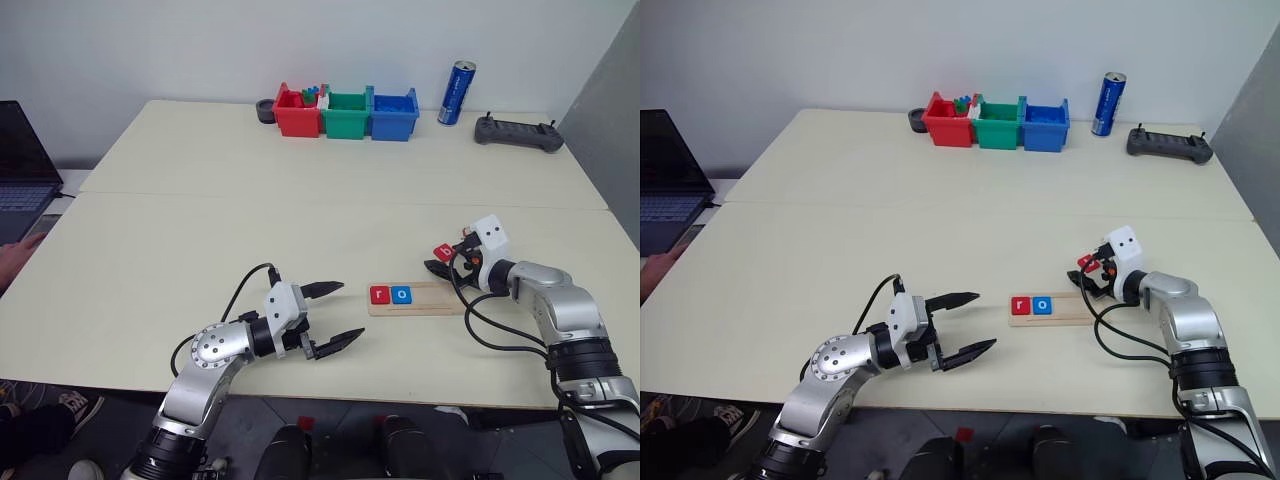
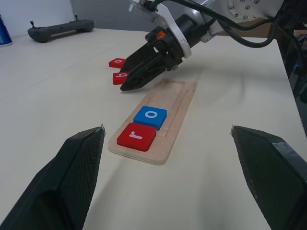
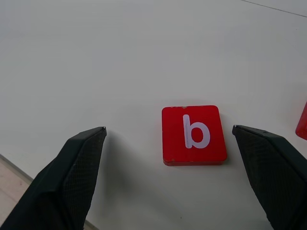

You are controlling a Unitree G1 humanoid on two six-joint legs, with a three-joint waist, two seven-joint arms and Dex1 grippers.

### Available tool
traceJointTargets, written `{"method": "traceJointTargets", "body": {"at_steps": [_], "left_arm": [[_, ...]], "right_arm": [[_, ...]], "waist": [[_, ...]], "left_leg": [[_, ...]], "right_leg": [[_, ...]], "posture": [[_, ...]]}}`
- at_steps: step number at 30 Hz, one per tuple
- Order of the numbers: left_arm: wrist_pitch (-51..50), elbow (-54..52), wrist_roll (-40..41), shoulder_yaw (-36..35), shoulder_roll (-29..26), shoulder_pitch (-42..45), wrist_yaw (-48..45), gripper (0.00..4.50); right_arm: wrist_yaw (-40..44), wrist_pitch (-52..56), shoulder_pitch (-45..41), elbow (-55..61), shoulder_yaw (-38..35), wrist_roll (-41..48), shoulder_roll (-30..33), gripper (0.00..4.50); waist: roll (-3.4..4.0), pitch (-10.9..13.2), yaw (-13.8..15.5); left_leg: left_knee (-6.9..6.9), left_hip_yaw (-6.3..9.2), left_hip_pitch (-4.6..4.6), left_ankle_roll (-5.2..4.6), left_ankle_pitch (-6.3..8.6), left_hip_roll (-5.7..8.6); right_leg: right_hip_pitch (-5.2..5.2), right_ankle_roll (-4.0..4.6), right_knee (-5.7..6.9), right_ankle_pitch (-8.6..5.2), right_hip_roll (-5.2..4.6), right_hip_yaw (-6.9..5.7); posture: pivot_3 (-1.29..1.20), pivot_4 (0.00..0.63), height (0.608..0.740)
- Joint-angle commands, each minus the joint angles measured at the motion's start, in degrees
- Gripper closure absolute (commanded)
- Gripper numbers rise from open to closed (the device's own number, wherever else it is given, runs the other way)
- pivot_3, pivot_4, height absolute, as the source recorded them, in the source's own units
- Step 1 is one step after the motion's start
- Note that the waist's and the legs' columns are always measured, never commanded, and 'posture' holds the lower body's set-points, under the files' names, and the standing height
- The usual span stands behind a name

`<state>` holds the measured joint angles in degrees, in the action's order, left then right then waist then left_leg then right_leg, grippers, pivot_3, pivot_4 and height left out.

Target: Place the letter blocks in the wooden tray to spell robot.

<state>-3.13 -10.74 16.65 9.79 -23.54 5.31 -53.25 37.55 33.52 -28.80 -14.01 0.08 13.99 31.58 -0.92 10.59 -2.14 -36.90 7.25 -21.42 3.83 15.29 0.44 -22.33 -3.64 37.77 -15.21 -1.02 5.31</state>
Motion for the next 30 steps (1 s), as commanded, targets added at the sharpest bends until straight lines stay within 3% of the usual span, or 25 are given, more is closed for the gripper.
{"method": "traceJointTargets", "body": {"at_steps": [1,2,9,18,30], "left_arm": [[0.13,-2.21,0.71,0.06,-0.26,0.54,0.00,0.00],[-0.03,-2.34,0.73,0.14,-0.21,0.61,0.06,0.00],[-0.34,-2.69,1.00,0.03,-0.04,0.84,0.24,0.00],[0.40,-2.46,0.73,-0.39,0.05,0.19,1.01,0.00],[0.59,-1.87,0.93,-0.26,-0.20,0.98,0.93,0.00]], "right_arm": [[0.44,-0.63,-0.78,-0.57,-0.17,-0.59,-0.11,0.40],[0.22,-0.89,-0.82,-0.81,-0.21,-0.78,-0.12,0.59],[-0.78,-1.91,-1.43,-1.81,-0.77,-1.83,-0.50,3.07],[-1.75,-1.18,0.05,1.83,-1.93,-1.56,0.37,3.04],[-4.49,13.63,10.92,26.24,-10.89,3.37,6.27,3.04]], "waist": [[0.00,0.00,-0.01],[0.00,0.00,-0.03],[0.00,0.00,-0.24],[0.00,0.00,-0.35],[0.03,0.02,-0.09]], "left_leg": [[0.00,0.00,0.00,0.00,0.00,0.00],[0.00,0.00,0.00,0.00,0.00,0.00],[0.00,0.00,0.00,0.00,0.00,0.00],[0.00,0.00,0.00,0.00,0.00,0.00],[0.01,0.05,-0.06,0.00,0.00,0.02]], "right_leg": [[0.00,0.00,0.00,0.00,0.00,0.00],[0.00,0.00,0.00,0.00,0.00,0.00],[0.00,0.00,0.01,0.00,0.00,0.00],[0.00,0.00,0.01,0.00,0.00,0.00],[-0.02,-0.01,-0.01,-0.01,-0.02,-0.03]], "posture": [[0.00,0.150,0.740],[0.00,0.150,0.740],[0.00,0.150,0.740],[0.00,0.150,0.740],[0.00,0.150,0.740]]}}
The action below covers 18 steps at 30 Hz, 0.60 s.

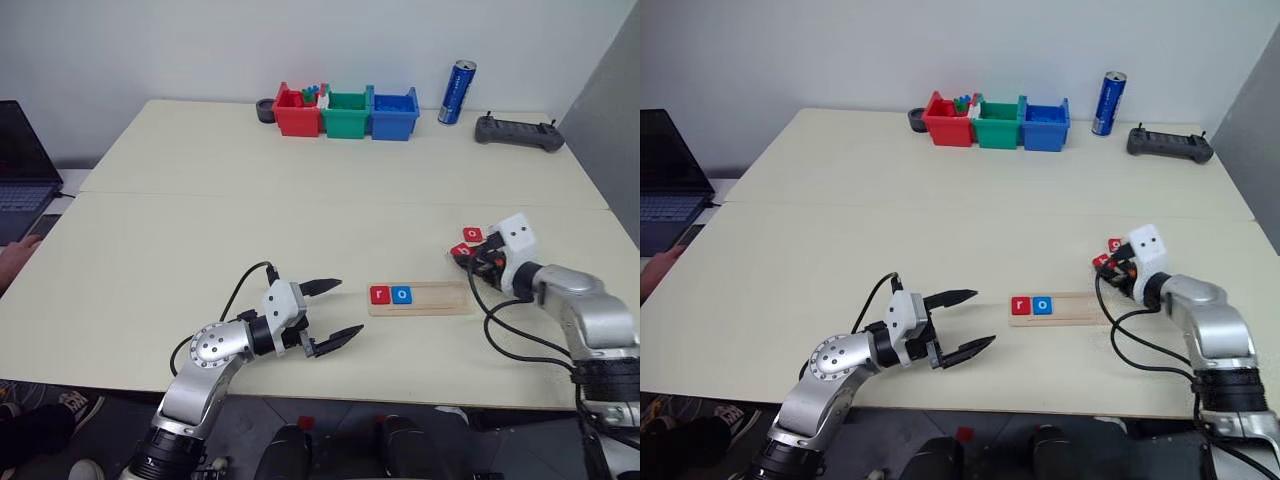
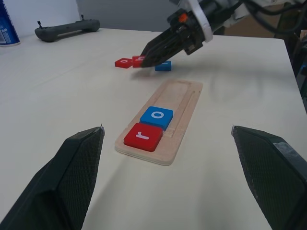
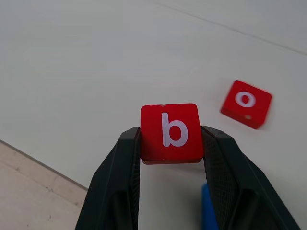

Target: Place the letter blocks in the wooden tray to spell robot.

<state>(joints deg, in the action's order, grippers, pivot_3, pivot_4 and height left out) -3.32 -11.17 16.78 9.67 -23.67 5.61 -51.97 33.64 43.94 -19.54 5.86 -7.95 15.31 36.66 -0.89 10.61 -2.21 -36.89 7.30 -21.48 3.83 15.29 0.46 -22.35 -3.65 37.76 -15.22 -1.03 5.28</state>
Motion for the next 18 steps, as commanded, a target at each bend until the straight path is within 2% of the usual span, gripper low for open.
{"method": "traceJointTargets", "body": {"at_steps": [1,10,18], "left_arm": [[0.81,-1.27,0.83,-0.15,-0.11,0.78,-0.50,0.00],[1.75,0.03,1.02,-0.70,-0.65,0.77,-2.09,0.00],[1.61,0.08,1.00,-0.49,-0.60,1.04,-2.90,0.00]], "right_arm": [[-0.63,4.63,3.08,8.60,-3.83,2.69,1.58,3.04],[-2.73,16.00,13.96,22.64,-12.24,7.19,3.15,3.04],[-12.15,25.18,15.91,27.66,-14.33,6.70,-3.89,3.04]], "waist": [[0.00,0.00,-0.03],[0.00,0.00,0.22],[0.00,0.00,0.20]], "left_leg": [[0.00,-0.01,0.00,0.00,0.00,0.00],[0.00,-0.02,-0.03,0.00,0.00,0.00],[0.01,-0.06,-0.02,0.00,0.00,-0.02]], "right_leg": [[0.00,0.00,0.00,0.00,0.00,0.01],[0.00,-0.23,-0.05,-0.14,0.00,0.00],[0.00,-0.26,-0.05,-0.16,0.02,0.04]], "posture": [[0.00,0.150,0.740],[0.00,0.150,0.740],[0.00,0.150,0.740]]}}
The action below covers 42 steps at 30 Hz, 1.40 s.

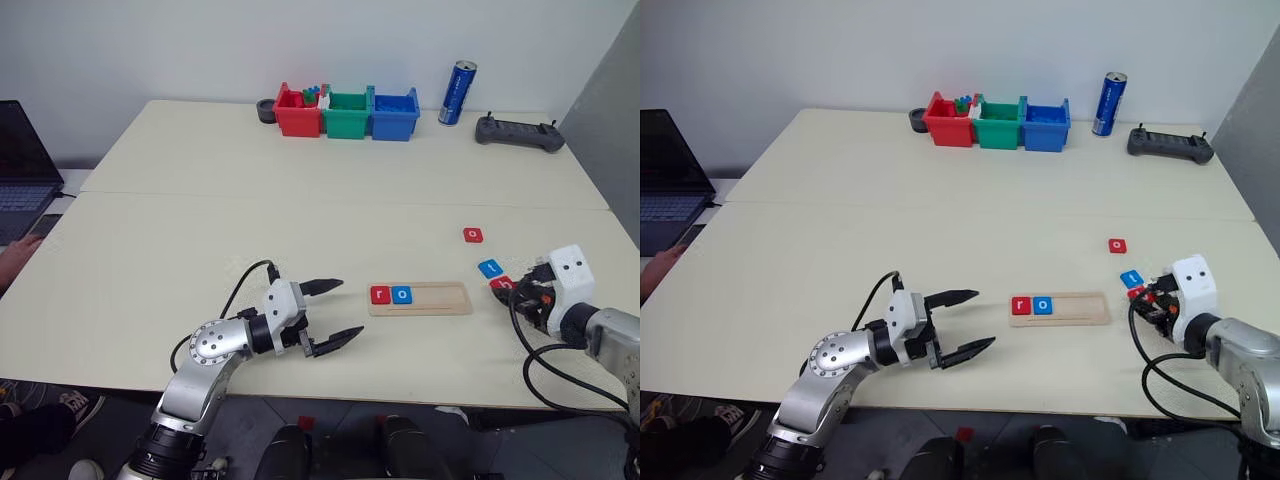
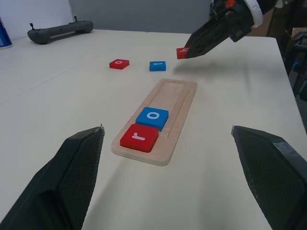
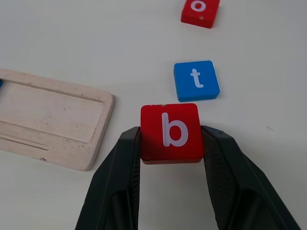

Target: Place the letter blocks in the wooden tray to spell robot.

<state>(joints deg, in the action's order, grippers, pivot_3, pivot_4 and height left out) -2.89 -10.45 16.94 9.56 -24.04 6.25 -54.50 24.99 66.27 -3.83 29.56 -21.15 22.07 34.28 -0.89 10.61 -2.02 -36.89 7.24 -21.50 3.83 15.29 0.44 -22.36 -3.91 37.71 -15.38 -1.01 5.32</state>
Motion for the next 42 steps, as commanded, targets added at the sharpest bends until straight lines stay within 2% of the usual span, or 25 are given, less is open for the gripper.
{"method": "traceJointTargets", "body": {"at_steps": [1,4,17,25,26,27,30,34,37,39,42], "left_arm": [[1.17,-0.57,0.85,-0.40,-0.24,0.52,-0.47,0.00],[1.55,-0.22,0.78,-0.46,-0.45,0.55,-0.93,0.00],[1.46,-1.48,0.72,0.26,-0.19,-0.24,-0.71,0.00],[0.45,-2.12,0.77,0.31,0.00,0.45,0.01,0.00],[0.30,-2.21,0.79,0.33,-0.06,0.39,0.07,0.00],[0.19,-2.26,0.80,0.36,-0.12,0.35,0.13,0.00],[-0.32,-2.35,1.07,0.21,-0.05,0.56,0.25,0.00],[-0.70,-1.56,1.22,0.06,0.17,2.04,0.17,0.00],[-0.92,-1.47,1.36,0.50,0.42,2.39,-0.03,0.00],[-1.03,-1.80,1.39,0.90,0.59,2.25,-0.10,0.00],[-0.50,-1.68,1.28,1.14,0.73,2.12,-0.35,0.00]], "right_arm": [[-4.75,3.90,0.54,4.59,-1.00,-0.55,-2.20,3.04],[-7.53,4.77,1.85,6.22,-1.04,-1.38,-4.73,3.04],[-12.05,5.09,4.46,3.97,-0.78,-2.69,-7.25,3.04],[-12.47,4.61,1.94,3.18,-0.97,-2.70,-7.10,0.24],[-12.35,4.28,1.07,3.22,-1.17,-2.70,-6.65,0.02],[-12.25,4.07,0.48,3.23,-1.31,-2.67,-6.36,0.02],[-6.73,0.18,-2.81,1.90,0.96,-1.79,-0.46,0.02],[6.39,-9.66,-5.29,-3.10,4.78,0.00,8.59,0.02],[20.83,-28.12,-2.45,-8.58,8.65,-3.06,16.71,0.02],[28.80,-44.78,0.95,-14.57,10.78,-7.43,21.15,0.02],[37.51,-57.01,1.66,-22.68,11.56,-7.39,23.73,0.02]], "waist": [[0.00,0.00,0.07],[0.00,0.00,0.16],[0.00,-0.01,0.11],[0.00,-0.01,-0.07],[0.00,-0.01,-0.10],[0.01,-0.01,-0.13],[0.10,0.06,-0.16],[0.07,0.08,-0.10],[0.08,0.08,0.02],[0.07,0.08,0.18],[0.07,0.08,0.18]], "left_leg": [[0.00,0.01,-0.01,0.00,0.00,0.00],[0.00,0.01,-0.03,0.00,0.00,0.02],[0.01,0.00,-0.01,0.00,0.00,0.00],[0.01,-0.01,0.02,0.00,0.00,-0.02],[0.01,-0.01,0.02,0.00,0.00,-0.03],[0.01,-0.02,0.02,0.00,0.00,-0.03],[0.01,-0.05,0.01,0.00,0.00,-0.01],[0.01,-0.07,0.01,-0.01,0.01,0.00],[0.02,-0.06,-0.03,-0.04,0.03,0.01],[0.03,-0.05,-0.08,-0.13,0.07,0.00],[0.02,-0.06,-0.20,-0.16,0.09,0.00]], "right_leg": [[0.00,0.00,0.00,0.00,0.00,0.00],[0.00,-0.02,-0.03,-0.01,-0.01,-0.01],[0.01,-0.04,-0.05,-0.02,-0.01,0.00],[0.01,-0.04,-0.05,-0.03,0.01,0.01],[0.01,-0.03,-0.05,-0.03,0.02,0.00],[0.01,-0.04,-0.05,-0.03,0.02,0.01],[0.00,-0.04,-0.05,-0.03,0.02,0.05],[0.00,-0.05,-0.08,-0.03,0.00,0.04],[0.01,-0.06,-0.17,-0.03,-0.01,0.00],[0.03,-0.08,-0.29,-0.03,-0.02,-0.03],[0.06,-0.12,-0.59,0.13,-0.05,-0.05]], "posture": [[0.00,0.150,0.740],[0.00,0.150,0.740],[0.00,0.150,0.740],[0.00,0.150,0.740],[0.00,0.150,0.740],[0.00,0.150,0.740],[0.00,0.150,0.740],[0.00,0.150,0.740],[0.00,0.150,0.740],[0.00,0.150,0.740],[0.00,0.150,0.740]]}}
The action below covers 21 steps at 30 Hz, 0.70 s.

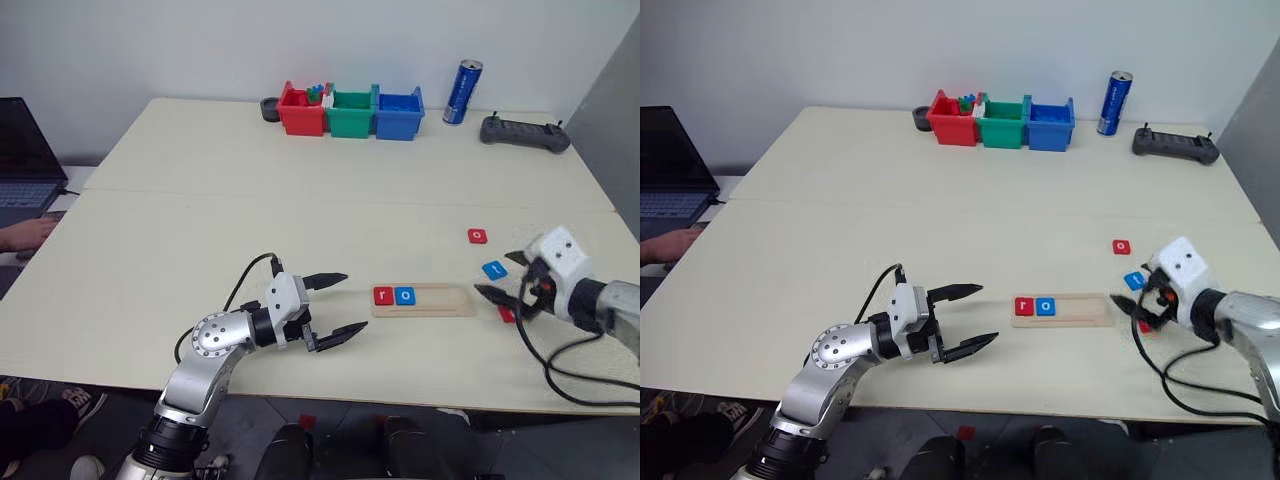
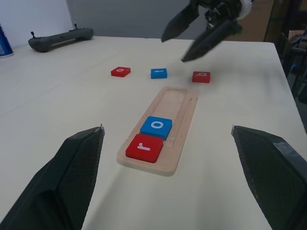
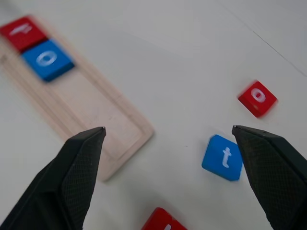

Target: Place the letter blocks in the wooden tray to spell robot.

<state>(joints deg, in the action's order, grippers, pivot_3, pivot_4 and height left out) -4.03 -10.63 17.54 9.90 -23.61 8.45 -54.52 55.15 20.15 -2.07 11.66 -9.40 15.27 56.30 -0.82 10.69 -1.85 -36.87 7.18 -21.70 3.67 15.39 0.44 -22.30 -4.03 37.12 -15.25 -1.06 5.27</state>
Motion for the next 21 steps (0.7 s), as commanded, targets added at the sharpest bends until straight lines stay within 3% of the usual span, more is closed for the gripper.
{"method": "traceJointTargets", "body": {"at_steps": [1,8,21], "left_arm": [[0.93,-1.28,0.61,0.76,0.31,-0.11,-0.44,0.00],[1.74,-0.83,0.44,0.99,0.27,-0.01,-0.37,0.00],[1.85,-2.26,0.25,0.81,0.13,-1.73,1.29,0.00]], "right_arm": [[9.71,-13.65,-0.57,-7.12,0.33,-0.77,2.41,0.02],[19.92,-23.94,-6.12,-19.82,5.06,-3.24,4.90,0.02],[26.36,-33.51,-19.71,-39.61,12.25,-9.21,3.30,0.02]], "waist": [[-0.01,0.00,0.01],[0.00,0.01,-0.23],[0.02,0.00,-0.14]], "left_leg": [[-0.01,-0.04,0.00,0.00,0.00,0.02],[-0.03,-0.13,0.12,0.00,0.00,-0.01],[-0.04,-0.16,0.12,0.00,0.00,0.01]], "right_leg": [[0.00,0.14,-0.02,0.12,-0.03,0.04],[0.02,0.15,0.03,0.17,-0.02,0.12],[0.02,0.16,0.03,0.17,-0.05,0.20]], "posture": [[0.00,0.150,0.740],[0.00,0.150,0.740],[0.00,0.150,0.740]]}}
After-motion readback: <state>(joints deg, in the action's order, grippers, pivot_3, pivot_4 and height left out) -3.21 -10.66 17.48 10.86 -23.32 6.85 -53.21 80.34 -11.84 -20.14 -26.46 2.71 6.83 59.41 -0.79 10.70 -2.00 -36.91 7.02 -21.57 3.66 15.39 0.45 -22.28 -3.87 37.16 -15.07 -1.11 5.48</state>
